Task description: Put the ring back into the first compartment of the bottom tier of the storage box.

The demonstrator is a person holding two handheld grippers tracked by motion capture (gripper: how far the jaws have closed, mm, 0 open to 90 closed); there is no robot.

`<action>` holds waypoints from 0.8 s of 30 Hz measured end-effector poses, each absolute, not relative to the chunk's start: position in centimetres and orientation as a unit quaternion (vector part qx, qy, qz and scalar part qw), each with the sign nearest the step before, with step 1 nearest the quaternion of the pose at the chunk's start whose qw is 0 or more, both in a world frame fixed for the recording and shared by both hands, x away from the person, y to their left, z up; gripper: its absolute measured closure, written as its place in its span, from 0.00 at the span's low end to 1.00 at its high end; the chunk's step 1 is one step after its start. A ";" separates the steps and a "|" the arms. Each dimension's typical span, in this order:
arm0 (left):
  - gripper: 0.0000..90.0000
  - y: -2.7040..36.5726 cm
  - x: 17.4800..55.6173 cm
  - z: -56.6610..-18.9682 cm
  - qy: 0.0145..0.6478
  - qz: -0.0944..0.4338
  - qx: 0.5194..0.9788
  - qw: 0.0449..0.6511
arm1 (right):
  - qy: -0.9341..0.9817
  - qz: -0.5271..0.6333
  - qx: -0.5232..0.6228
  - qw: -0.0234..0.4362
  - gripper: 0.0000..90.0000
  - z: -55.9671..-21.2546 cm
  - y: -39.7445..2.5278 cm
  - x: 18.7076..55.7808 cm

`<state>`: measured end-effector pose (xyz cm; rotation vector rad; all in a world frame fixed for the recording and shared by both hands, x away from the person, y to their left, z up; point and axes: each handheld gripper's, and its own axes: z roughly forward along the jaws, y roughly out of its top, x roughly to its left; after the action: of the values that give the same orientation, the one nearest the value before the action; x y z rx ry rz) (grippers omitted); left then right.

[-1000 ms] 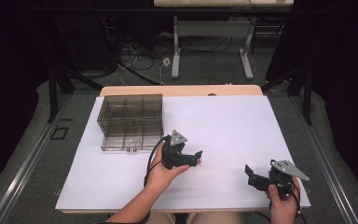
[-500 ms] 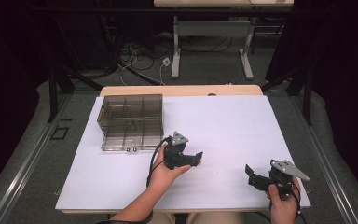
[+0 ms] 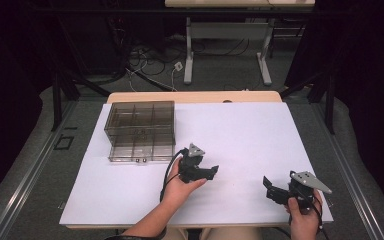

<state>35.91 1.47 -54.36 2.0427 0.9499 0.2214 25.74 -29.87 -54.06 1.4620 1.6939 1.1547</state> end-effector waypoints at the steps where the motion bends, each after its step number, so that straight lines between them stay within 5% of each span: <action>1: 0.33 1.4 35.9 -54.4 0.381 0.087 0.817 0.424 | 0.637 0.439 0.554 0.306 0.03 -54.1 -29.8 25.8; 24: 0.41 0.6 35.8 -55.6 0.383 0.059 0.830 0.401 | 0.638 0.438 0.556 0.305 0.03 -54.1 -29.9 25.8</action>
<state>35.81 0.57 -55.57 2.0982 0.9678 0.1488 25.77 -29.86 -54.09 1.4721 1.6885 1.1603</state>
